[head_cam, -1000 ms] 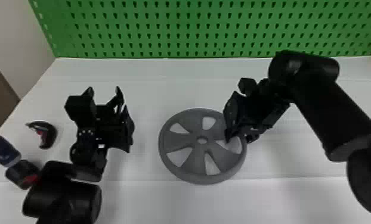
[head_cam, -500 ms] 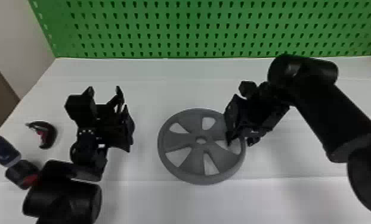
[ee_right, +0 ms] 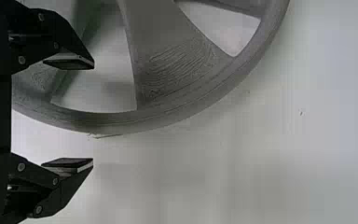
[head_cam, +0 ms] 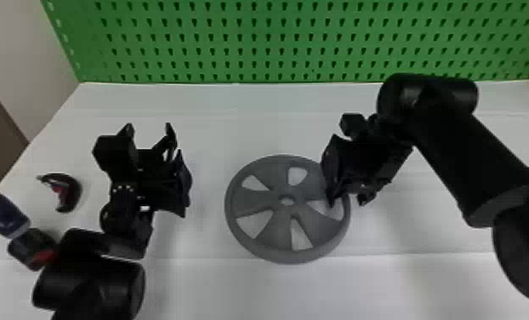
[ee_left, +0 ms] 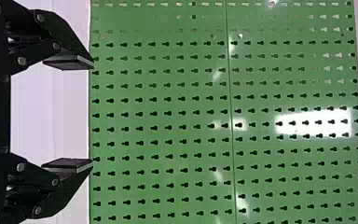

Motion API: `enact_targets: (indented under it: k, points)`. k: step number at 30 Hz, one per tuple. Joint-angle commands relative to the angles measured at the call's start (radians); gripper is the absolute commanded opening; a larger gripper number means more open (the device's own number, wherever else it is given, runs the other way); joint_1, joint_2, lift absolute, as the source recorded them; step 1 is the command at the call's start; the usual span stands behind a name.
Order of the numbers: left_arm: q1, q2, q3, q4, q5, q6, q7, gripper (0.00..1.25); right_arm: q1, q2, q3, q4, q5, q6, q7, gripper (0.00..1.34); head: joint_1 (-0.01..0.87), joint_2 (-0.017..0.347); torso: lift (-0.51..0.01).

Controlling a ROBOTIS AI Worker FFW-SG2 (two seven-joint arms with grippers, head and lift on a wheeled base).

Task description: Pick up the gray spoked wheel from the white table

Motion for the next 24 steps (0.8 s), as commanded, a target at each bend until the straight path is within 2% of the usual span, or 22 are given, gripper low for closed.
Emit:
enact_targets:
  k: [1, 16, 22, 24]
  points:
    - [0.000, 0.000, 0.001, 0.001, -0.001, 0.000, 0.000, 0.75, -0.006, 0.002, 0.012, 0.000, 0.017, 0.009, -0.001, 0.82, 0.770, 0.044, -0.098]
    - [0.000, 0.000, 0.001, -0.001, -0.002, 0.000, -0.001, 0.75, -0.002, 0.004, 0.005, -0.003, 0.016, 0.009, -0.001, 0.81, 0.770, 0.044, -0.098]
    - [-0.001, 0.000, 0.001, -0.001, -0.002, 0.000, 0.000, 0.75, 0.001, 0.004, 0.005, -0.003, 0.012, 0.012, -0.001, 0.73, 0.770, 0.044, -0.098]
    - [-0.001, 0.000, 0.001, -0.001, -0.002, 0.000, 0.000, 0.75, 0.001, 0.004, 0.007, -0.003, 0.012, 0.012, -0.001, 0.62, 0.770, 0.044, -0.098]
